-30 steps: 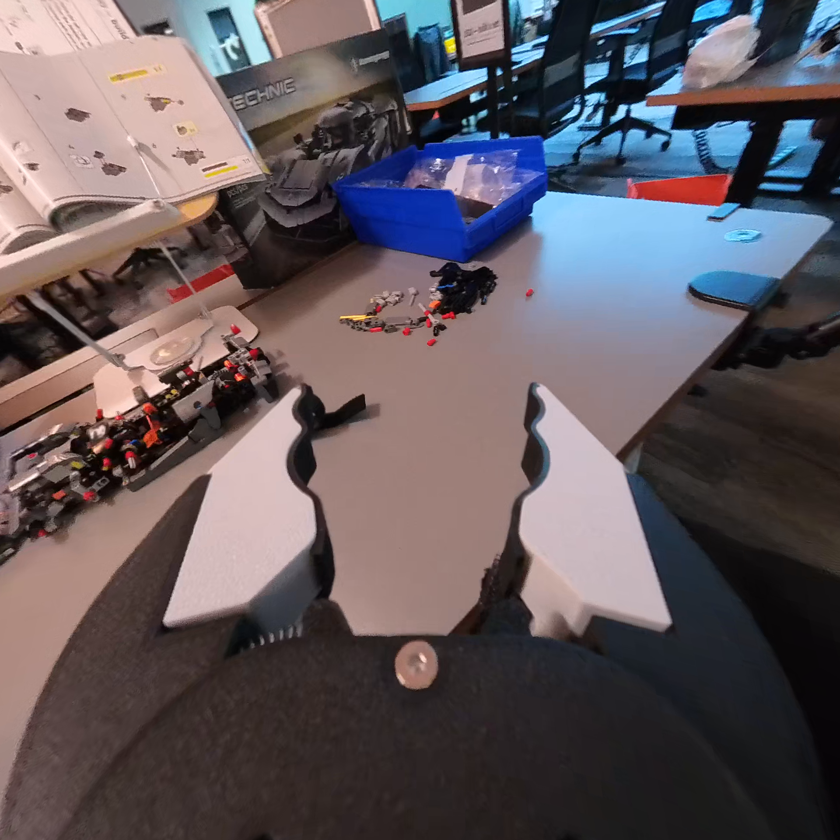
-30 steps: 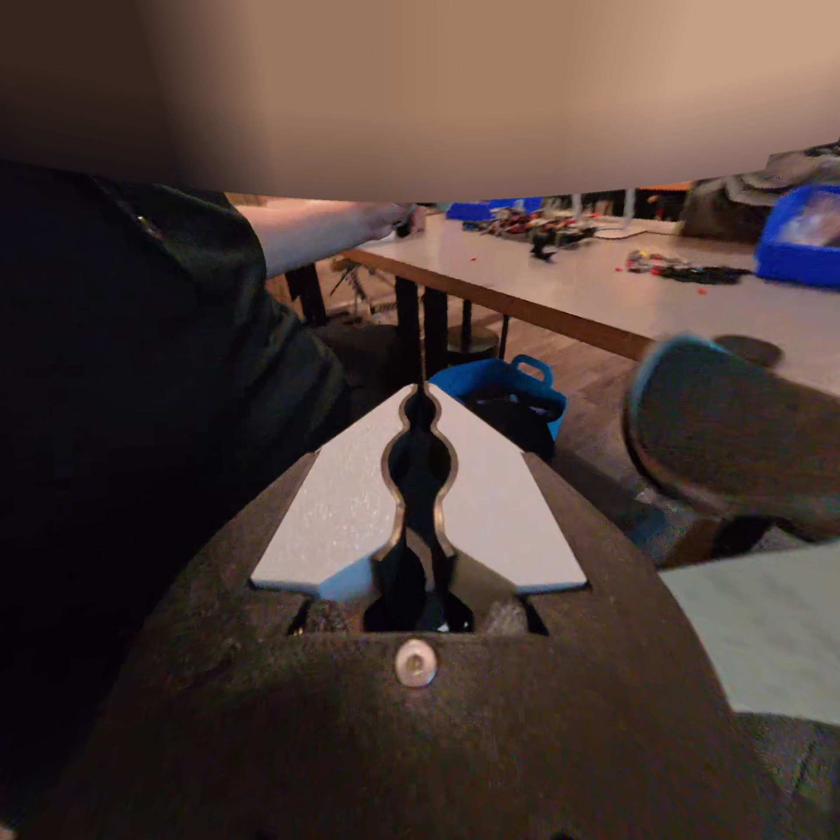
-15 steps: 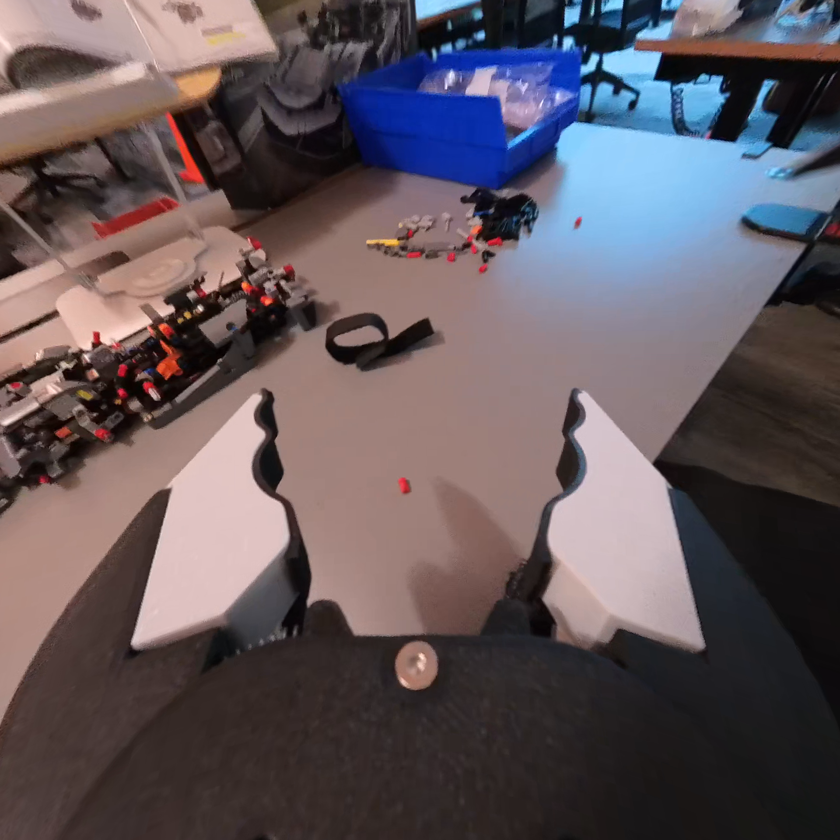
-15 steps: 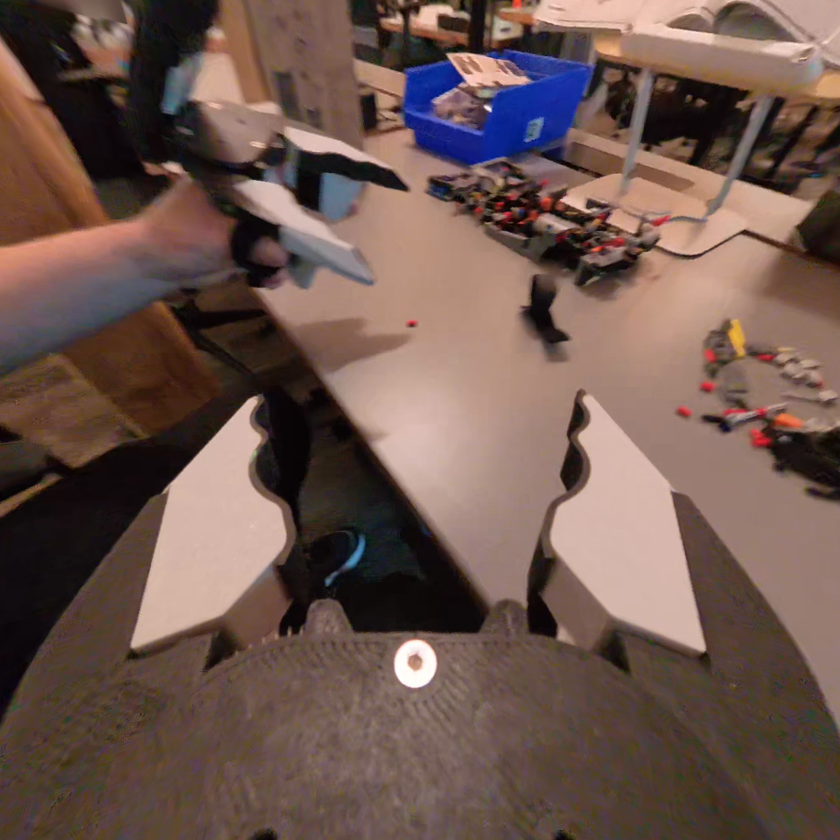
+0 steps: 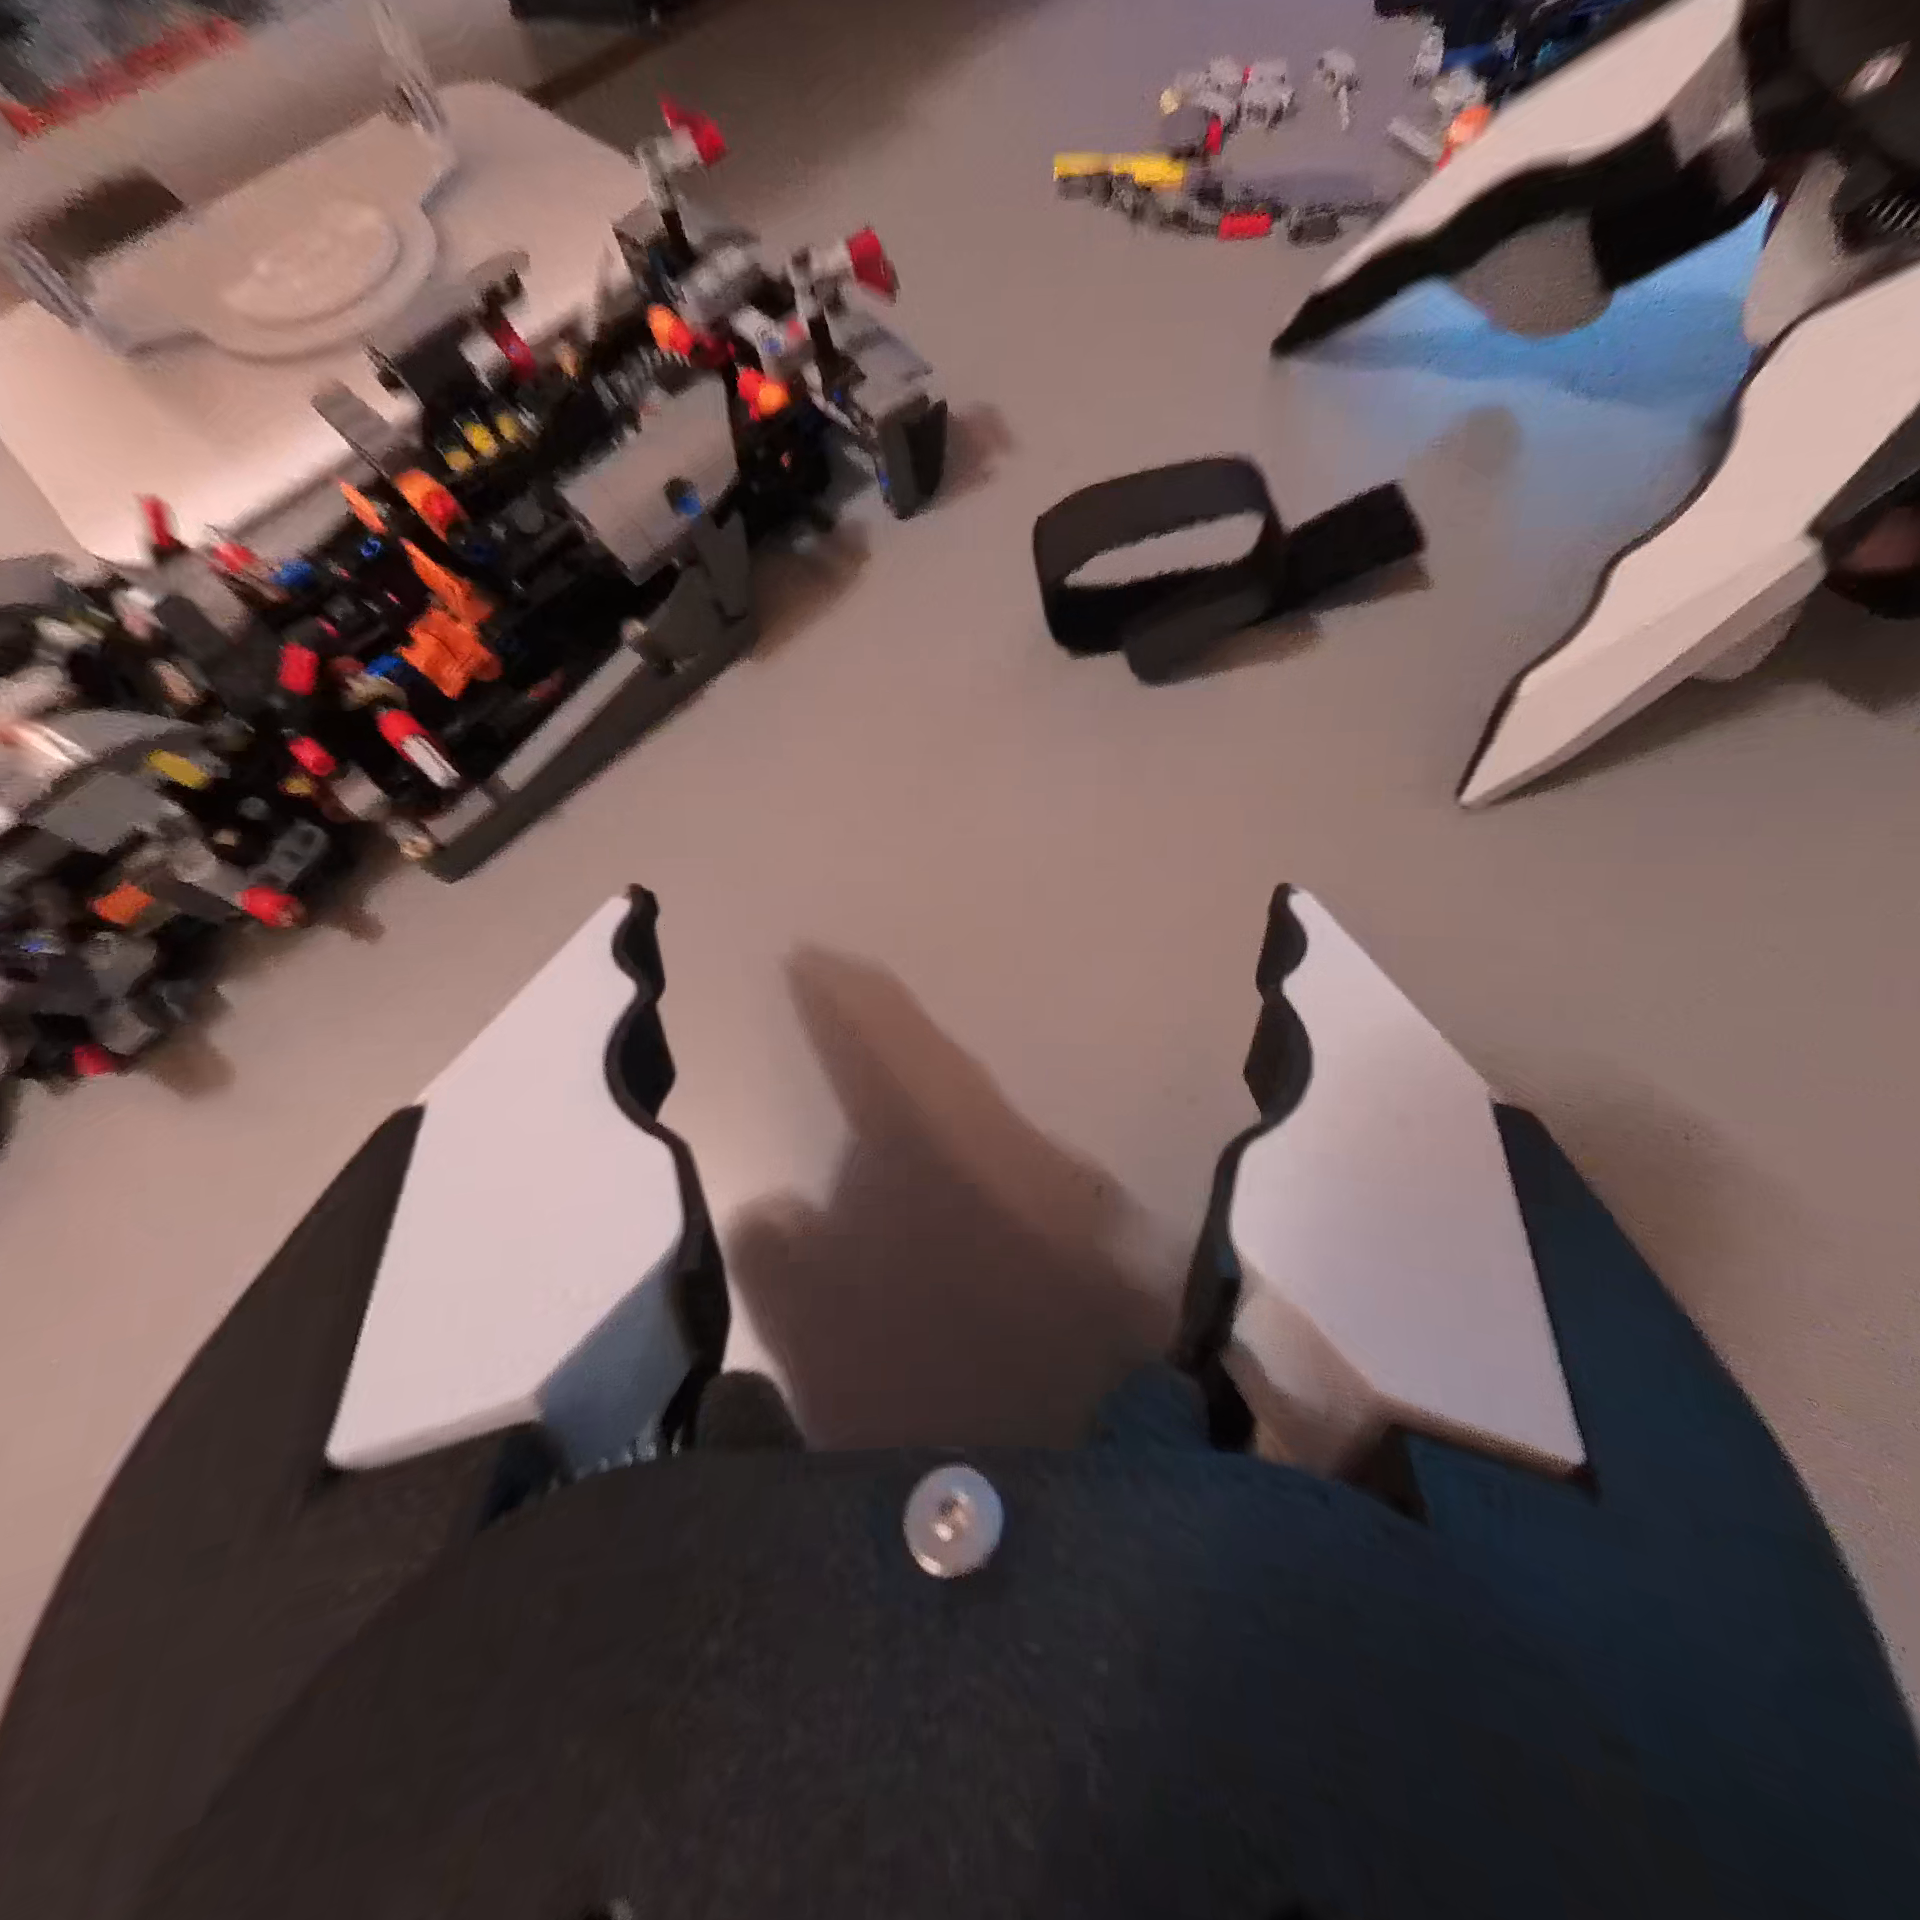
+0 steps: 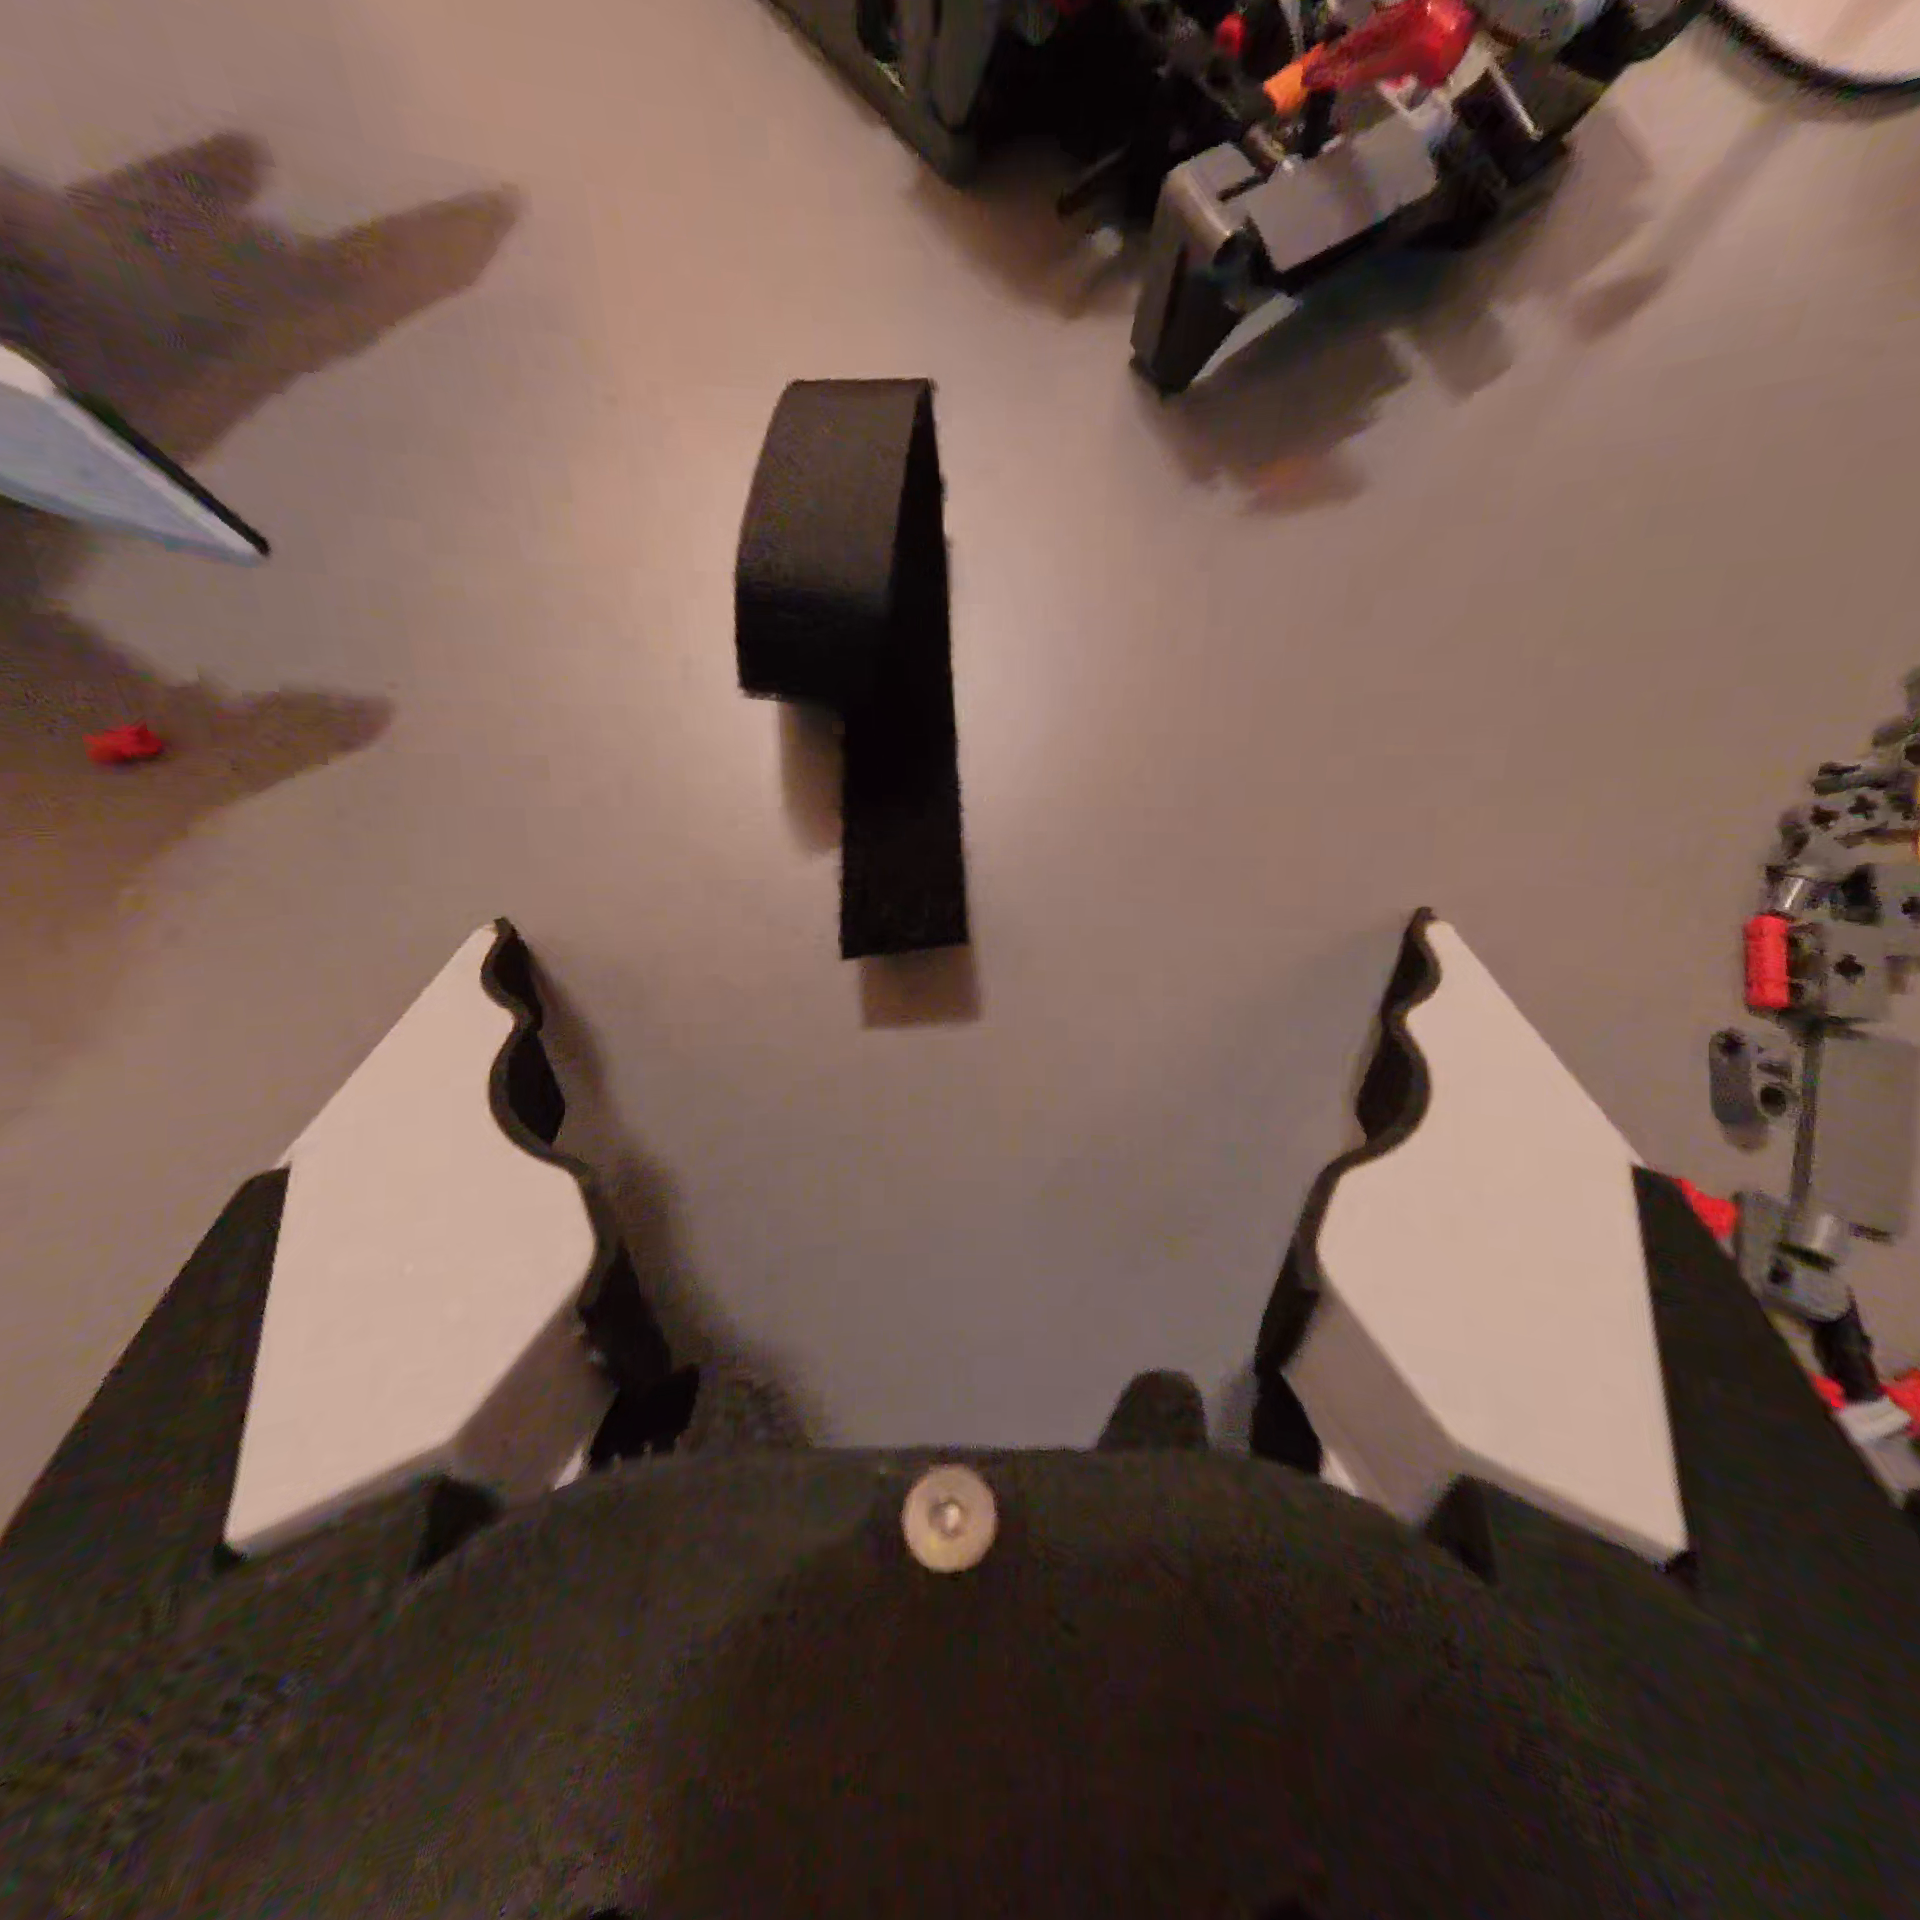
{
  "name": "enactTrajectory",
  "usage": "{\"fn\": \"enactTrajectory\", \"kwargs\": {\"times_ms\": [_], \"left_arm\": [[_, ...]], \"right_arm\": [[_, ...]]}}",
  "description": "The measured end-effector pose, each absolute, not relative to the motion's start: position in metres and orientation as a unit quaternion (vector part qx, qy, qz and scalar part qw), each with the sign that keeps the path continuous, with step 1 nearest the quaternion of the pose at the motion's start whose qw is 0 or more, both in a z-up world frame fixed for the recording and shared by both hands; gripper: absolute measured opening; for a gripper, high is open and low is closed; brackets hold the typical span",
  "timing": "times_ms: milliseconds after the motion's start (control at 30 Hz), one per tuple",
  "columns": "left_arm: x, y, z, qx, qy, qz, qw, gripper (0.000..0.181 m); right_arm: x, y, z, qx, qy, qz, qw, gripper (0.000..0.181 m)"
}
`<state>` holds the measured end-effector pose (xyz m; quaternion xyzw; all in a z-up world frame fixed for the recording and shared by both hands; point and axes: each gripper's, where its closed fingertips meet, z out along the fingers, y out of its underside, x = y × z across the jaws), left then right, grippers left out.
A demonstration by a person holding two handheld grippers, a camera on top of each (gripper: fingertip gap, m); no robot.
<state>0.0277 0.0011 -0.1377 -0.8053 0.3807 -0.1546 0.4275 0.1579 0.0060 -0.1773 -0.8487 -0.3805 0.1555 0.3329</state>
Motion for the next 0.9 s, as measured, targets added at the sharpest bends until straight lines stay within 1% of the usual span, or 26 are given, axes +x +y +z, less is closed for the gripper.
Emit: {"fn": "enactTrajectory", "kwargs": {"times_ms": [33, 100, 133, 167, 233, 300, 367, 433, 467, 533, 567, 600, 667, 767, 833, 900], "left_arm": [[0.028, 0.002, -0.149, -0.814, 0.385, -0.158, 0.406, 0.115], [0.025, 0.004, -0.163, -0.833, 0.382, -0.152, 0.370, 0.108], [0.026, 0.003, -0.163, -0.831, 0.386, -0.154, 0.369, 0.104], [0.026, 0.004, -0.165, -0.834, 0.386, -0.146, 0.367, 0.096], [0.027, 0.003, -0.167, -0.834, 0.393, -0.141, 0.362, 0.085], [0.026, 0.004, -0.167, -0.838, 0.385, -0.142, 0.360, 0.081], [0.024, 0.006, -0.168, -0.845, 0.372, -0.147, 0.354, 0.085], [0.021, 0.009, -0.168, -0.850, 0.361, -0.142, 0.356, 0.085], [0.019, 0.010, -0.169, -0.853, 0.356, -0.137, 0.357, 0.089], [0.010, 0.017, -0.168, -0.860, 0.336, -0.108, 0.368, 0.111], [0.008, 0.019, -0.168, -0.861, 0.331, -0.100, 0.372, 0.116], [0.008, 0.019, -0.168, -0.862, 0.331, -0.100, 0.372, 0.115], [0.001, 0.022, -0.169, -0.870, 0.312, -0.086, 0.373, 0.129], [-0.001, 0.022, -0.167, -0.867, 0.310, -0.073, 0.382, 0.132], [0.004, 0.018, -0.167, -0.864, 0.321, -0.086, 0.379, 0.121], [0.001, 0.020, -0.168, -0.868, 0.312, -0.082, 0.378, 0.125]], "right_arm": [[0.157, 0.006, -0.177, -0.848, -0.382, 0.157, 0.332, 0.154], [0.156, 0.006, -0.177, -0.847, -0.383, 0.158, 0.332, 0.153], [0.156, 0.006, -0.177, -0.847, -0.383, 0.159, 0.332, 0.153], [0.156, 0.006, -0.177, -0.848, -0.382, 0.158, 0.332, 0.153], [0.156, 0.006, -0.177, -0.848, -0.383, 0.158, 0.331, 0.153], [0.156, 0.006, -0.177, -0.848, -0.383, 0.157, 0.331, 0.153], [0.156, 0.005, -0.178, -0.848, -0.384, 0.158, 0.330, 0.154], [0.156, 0.005, -0.178, -0.848, -0.383, 0.158, 0.330, 0.154], [0.156, 0.005, -0.178, -0.848, -0.383, 0.158, 0.330, 0.155], [0.156, 0.005, -0.178, -0.848, -0.383, 0.158, 0.330, 0.155], [0.156, 0.005, -0.178, -0.848, -0.383, 0.158, 0.330, 0.155], [0.156, 0.005, -0.178, -0.848, -0.383, 0.158, 0.330, 0.155], [0.156, 0.005, -0.178, -0.848, -0.383, 0.158, 0.330, 0.155], [0.156, 0.005, -0.178, -0.848, -0.383, 0.158, 0.330, 0.155], [0.156, 0.005, -0.178, -0.848, -0.383, 0.158, 0.330, 0.155], [0.156, 0.005, -0.179, -0.848, -0.383, 0.158, 0.330, 0.155]]}}
